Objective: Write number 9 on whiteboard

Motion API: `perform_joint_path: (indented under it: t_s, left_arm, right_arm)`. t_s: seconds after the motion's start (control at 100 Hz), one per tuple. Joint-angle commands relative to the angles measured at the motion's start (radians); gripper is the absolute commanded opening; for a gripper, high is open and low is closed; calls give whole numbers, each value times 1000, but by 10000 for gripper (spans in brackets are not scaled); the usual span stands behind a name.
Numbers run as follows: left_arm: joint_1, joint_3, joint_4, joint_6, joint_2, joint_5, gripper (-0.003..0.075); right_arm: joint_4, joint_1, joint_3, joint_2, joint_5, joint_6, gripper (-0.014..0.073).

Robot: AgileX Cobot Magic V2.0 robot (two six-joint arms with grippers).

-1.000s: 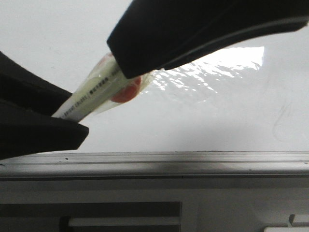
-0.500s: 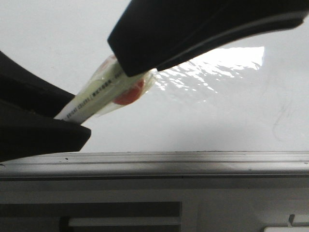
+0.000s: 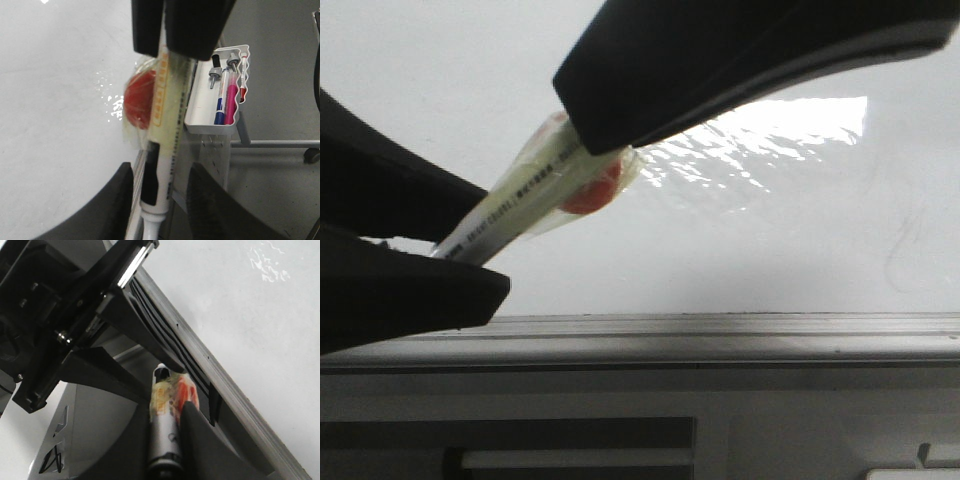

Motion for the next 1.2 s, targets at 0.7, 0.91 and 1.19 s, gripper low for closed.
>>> perform_joint_path:
  t_s: [0.7,0.91,1.19]
  left_arm:
    - [111,-74,-343,-14,-223,-36,282]
    - [179,-74,-345,-14,-223,-120,282]
    - [191,-74,-345,-14,-223,-120,282]
  right_arm:
    - [-5,-261,-133,-63,-4,44,-56]
    - [-14,-359,-155,-59,-1,44,-57]
    - [-14,-416,-157,-10,16,44,-57]
